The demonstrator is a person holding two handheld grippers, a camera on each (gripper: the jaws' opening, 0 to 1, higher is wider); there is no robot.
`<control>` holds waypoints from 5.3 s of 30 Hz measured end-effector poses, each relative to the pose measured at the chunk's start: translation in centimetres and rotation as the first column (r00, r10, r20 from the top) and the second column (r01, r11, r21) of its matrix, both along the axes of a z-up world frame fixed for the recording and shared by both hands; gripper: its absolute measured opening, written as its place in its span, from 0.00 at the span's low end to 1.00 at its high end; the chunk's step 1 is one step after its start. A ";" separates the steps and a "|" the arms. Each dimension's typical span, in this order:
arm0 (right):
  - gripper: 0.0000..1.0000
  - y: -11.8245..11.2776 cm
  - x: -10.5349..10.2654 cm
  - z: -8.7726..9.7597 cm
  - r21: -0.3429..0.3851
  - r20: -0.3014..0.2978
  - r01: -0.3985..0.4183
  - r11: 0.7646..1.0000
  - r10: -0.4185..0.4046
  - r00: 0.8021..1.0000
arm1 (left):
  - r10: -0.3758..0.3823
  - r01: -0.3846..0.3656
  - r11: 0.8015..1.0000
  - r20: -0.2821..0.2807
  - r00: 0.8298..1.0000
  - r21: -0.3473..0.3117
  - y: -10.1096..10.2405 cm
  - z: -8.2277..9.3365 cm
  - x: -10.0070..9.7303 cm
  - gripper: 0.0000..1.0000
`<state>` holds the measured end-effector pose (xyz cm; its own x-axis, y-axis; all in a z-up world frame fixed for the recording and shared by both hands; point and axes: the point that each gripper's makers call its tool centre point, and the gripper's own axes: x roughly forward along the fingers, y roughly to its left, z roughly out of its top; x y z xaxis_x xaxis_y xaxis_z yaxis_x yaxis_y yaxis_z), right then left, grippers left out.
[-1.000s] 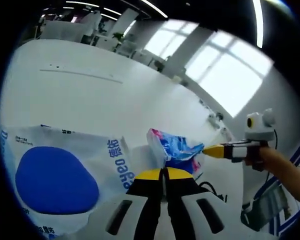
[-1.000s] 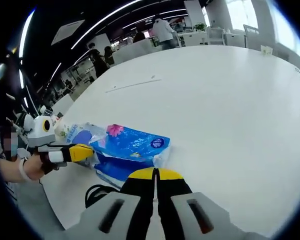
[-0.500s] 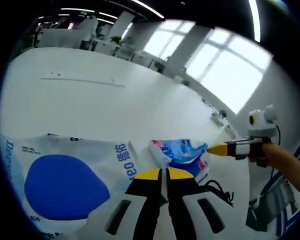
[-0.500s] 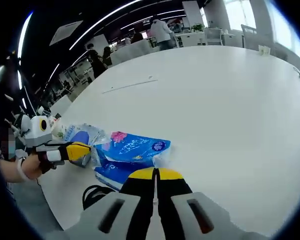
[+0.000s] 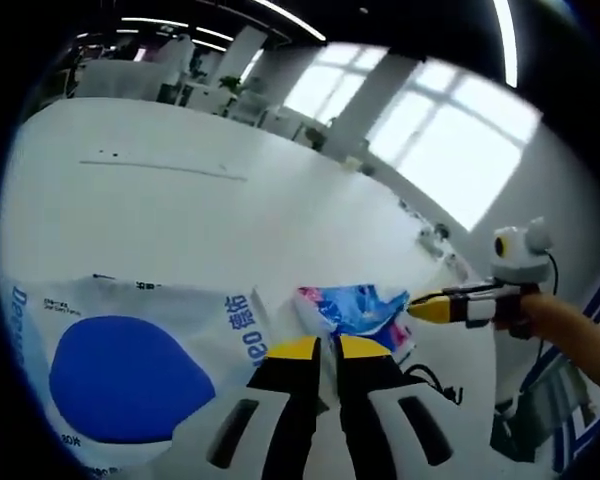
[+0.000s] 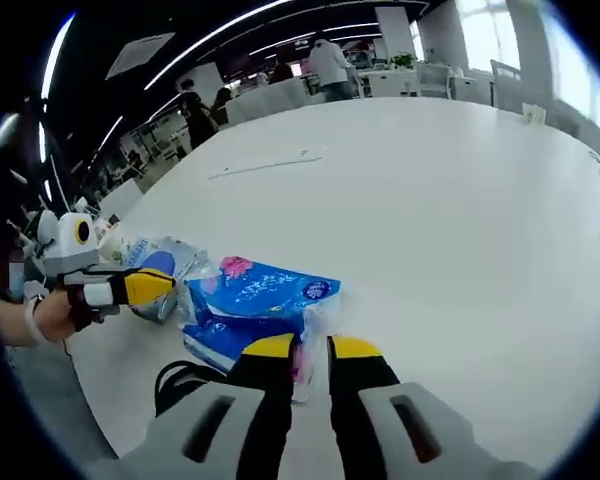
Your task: Arrange the tabletop items into an orderly group along one side of the table until the central work area is clear of visible clutter.
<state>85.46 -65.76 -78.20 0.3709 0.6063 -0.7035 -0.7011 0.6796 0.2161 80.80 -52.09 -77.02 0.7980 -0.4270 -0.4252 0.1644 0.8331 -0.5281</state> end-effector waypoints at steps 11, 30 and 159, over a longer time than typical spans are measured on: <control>0.33 -0.6 -0.3 1.1 0.021 0.041 0.021 1.000 -0.022 0.999 | -0.018 0.018 1.000 0.028 0.999 0.017 -0.1 1.0 -0.6 0.14; 0.45 1.0 -0.5 3.9 0.050 0.099 0.004 0.999 -0.009 0.995 | -0.031 0.029 0.999 0.064 0.997 0.040 1.7 3.8 -3.8 0.31; 0.00 17.6 0.1 -1.9 -0.037 -0.205 -0.165 0.986 0.154 0.966 | 0.328 -0.324 0.945 -0.128 0.936 0.051 19.0 -3.0 -12.0 0.00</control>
<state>85.57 -48.21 -80.07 0.1200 0.6057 -0.7866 -0.7472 0.5768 0.3301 68.82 -33.05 -79.98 0.8267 -0.1387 -0.5452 -0.1891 0.8442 -0.5015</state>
